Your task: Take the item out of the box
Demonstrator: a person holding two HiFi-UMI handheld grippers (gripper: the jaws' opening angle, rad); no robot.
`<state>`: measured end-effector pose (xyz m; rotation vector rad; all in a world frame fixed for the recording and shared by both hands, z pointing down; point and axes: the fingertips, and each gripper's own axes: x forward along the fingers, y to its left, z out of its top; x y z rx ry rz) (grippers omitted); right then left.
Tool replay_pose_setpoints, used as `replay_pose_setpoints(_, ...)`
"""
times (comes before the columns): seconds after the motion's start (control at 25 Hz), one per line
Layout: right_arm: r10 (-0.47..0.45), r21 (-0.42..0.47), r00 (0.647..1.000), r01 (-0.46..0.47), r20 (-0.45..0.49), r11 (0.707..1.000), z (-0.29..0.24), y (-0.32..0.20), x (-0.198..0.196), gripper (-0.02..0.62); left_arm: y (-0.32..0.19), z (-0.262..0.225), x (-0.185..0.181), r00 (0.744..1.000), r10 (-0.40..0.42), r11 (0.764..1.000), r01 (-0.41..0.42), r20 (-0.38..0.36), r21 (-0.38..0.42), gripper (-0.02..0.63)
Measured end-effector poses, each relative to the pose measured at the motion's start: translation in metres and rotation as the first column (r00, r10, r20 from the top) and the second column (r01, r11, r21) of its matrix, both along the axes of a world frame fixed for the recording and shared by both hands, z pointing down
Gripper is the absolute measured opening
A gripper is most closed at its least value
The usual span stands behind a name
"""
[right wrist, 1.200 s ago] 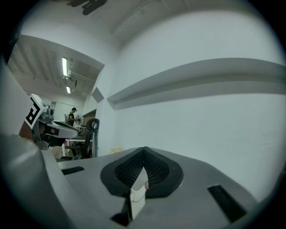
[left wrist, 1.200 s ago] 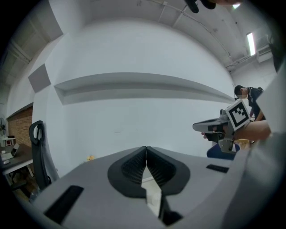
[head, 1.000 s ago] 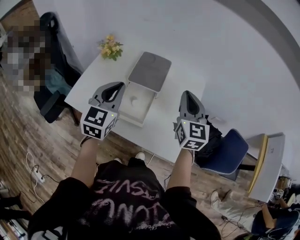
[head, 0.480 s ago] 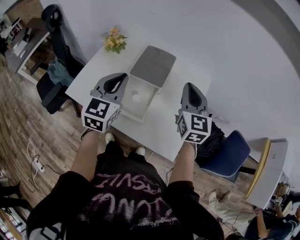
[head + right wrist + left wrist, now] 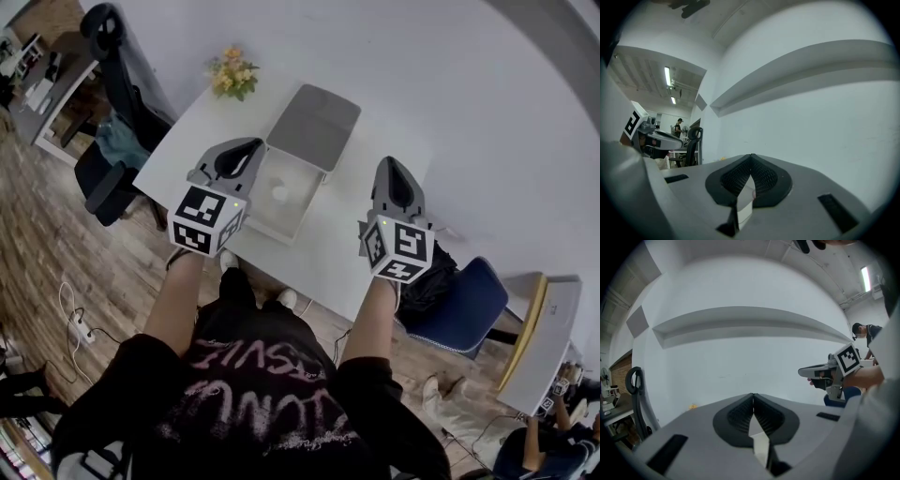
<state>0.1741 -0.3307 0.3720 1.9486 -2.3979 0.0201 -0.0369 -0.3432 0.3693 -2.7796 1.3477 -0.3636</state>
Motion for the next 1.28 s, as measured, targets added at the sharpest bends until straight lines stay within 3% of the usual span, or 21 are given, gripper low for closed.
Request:
replay_pose_setpoints(0.44, 0.017, -0.004, 1.000, -0.017, -0.021, 1.000, 0.001, -0.012, -0.005, 0.010, -0.015, 0.014, 0.005, 1.000, 0.014, 0.999, -0.015, -0.018, -0.039, 0.005)
replay_pose_setpoints(0.72, 0.012, -0.006, 0.999, -0.012, -0.036, 1.000, 0.001, -0.016, -0.007, 0.009, -0.017, 0.021, 0.012, 0.999, 0.047, 0.996, -0.048, -0.010, -0.082, 0.107)
replay_pose_setpoints(1.28, 0.020, -0.023, 1.000, -0.020, -0.014, 1.000, 0.011, -0.016, 0.005, 0.009, -0.023, 0.077, 0.026, 0.998, 0.044, 0.974, -0.036, 0.034, -0.223, 0.103)
